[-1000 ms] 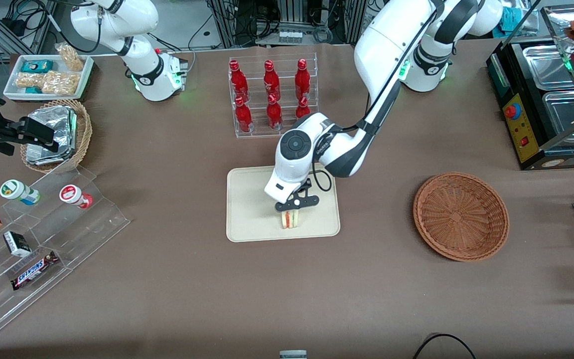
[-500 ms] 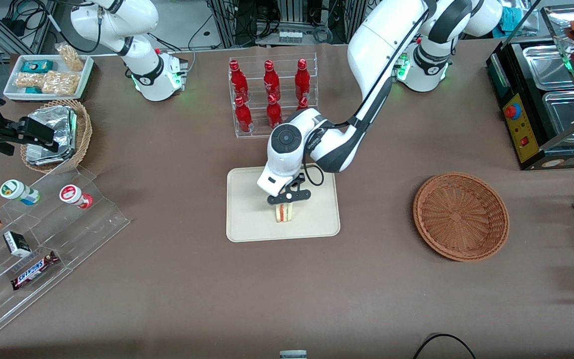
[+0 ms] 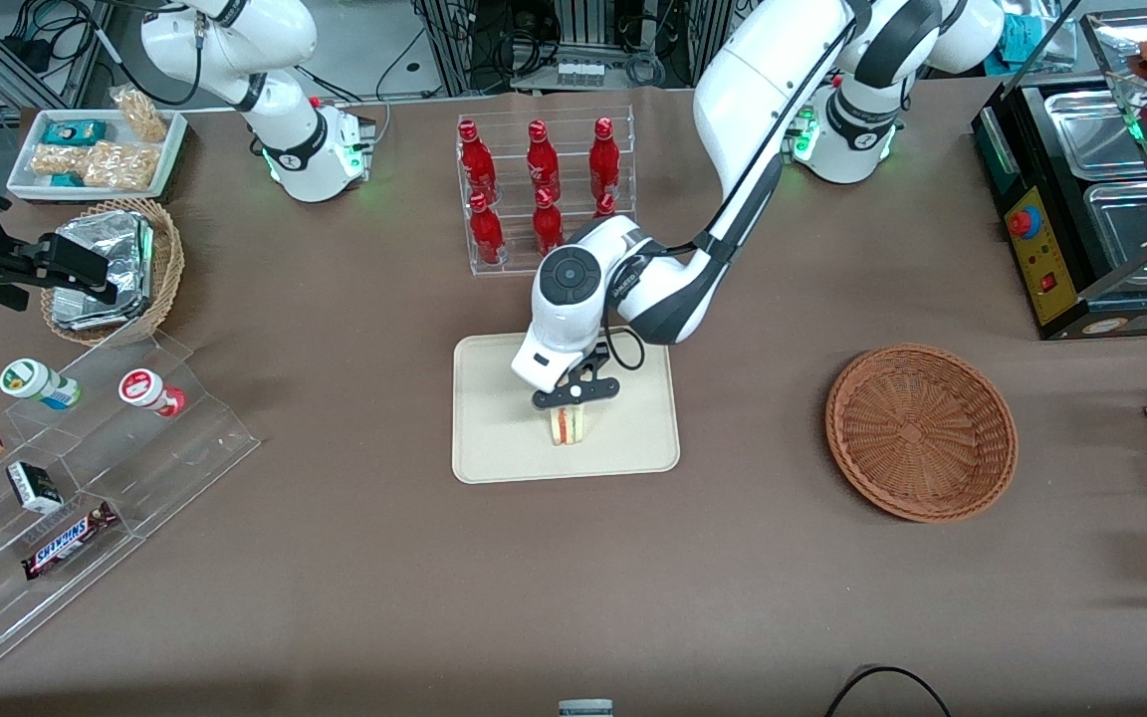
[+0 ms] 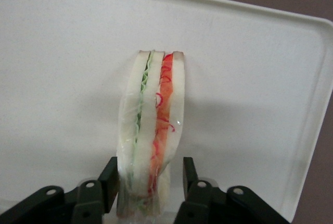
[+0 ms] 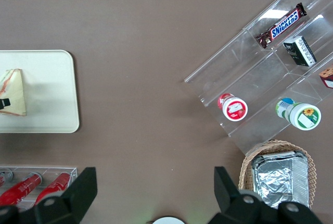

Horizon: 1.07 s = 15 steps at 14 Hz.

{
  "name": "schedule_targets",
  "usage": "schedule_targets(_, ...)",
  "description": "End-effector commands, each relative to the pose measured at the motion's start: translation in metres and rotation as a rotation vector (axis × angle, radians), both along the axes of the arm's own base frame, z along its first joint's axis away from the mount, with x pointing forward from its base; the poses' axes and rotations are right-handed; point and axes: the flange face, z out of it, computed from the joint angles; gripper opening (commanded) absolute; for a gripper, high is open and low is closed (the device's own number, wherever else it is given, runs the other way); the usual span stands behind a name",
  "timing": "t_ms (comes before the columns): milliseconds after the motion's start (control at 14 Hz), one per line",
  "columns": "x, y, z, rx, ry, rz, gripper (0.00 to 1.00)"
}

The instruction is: Place sandwich from basket to tray

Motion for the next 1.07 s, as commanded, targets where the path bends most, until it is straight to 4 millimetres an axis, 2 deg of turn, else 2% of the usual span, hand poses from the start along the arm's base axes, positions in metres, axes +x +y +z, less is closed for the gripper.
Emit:
schedule_targets(0, 0.008, 0.020, 0.057, 0.038, 0.012, 0.050, 1.00)
schedule_targets(143, 0.020, 0.051, 0.102, 0.087, 0.008, 0.072, 1.00)
schedule_targets(214, 0.019, 0.063, 0.115, 0.128, 0.033, 0.091, 1.00)
schedule_targets(429, 0.050, 0.125, 0.123, 0.217, 0.080, 0.192, 1.00)
schedule_targets(643, 0.073, 0.198, 0.129, 0.217, 0.103, 0.223, 1.00)
schedule_targets(929, 0.073, 0.290, 0.159, 0.190, 0.152, 0.099, 1.00)
schedule_targets(1000, 0.070, 0.313, 0.172, 0.180, 0.159, 0.064, 1.00)
